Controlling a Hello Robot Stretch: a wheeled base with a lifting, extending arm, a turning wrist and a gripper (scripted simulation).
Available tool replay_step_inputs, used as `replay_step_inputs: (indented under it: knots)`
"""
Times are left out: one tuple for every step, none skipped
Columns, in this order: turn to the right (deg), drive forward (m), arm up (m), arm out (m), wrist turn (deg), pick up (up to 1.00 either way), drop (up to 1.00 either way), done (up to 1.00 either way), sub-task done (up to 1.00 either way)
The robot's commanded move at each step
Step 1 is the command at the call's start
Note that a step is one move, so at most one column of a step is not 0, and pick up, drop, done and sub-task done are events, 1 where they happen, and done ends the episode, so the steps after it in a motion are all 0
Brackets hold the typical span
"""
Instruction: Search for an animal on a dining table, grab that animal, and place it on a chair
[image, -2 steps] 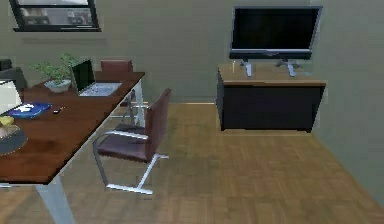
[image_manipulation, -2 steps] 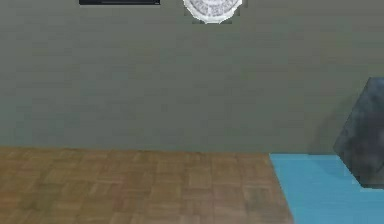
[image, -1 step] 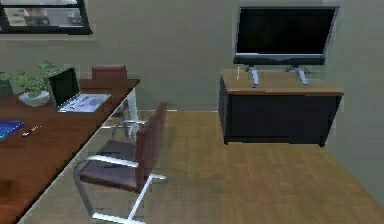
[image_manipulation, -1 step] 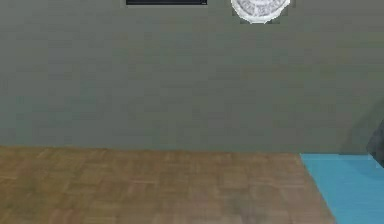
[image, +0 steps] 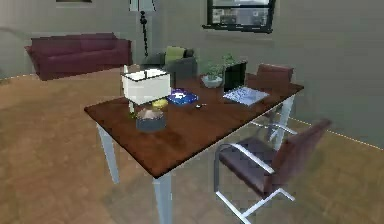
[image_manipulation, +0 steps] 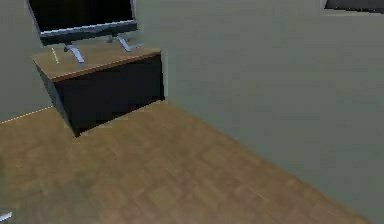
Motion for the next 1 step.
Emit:
replay_step_inputs:
  knots:
    - [-45.0,0.00,0.00,0.00,0.0,0.00,0.00,0.00,0.00]
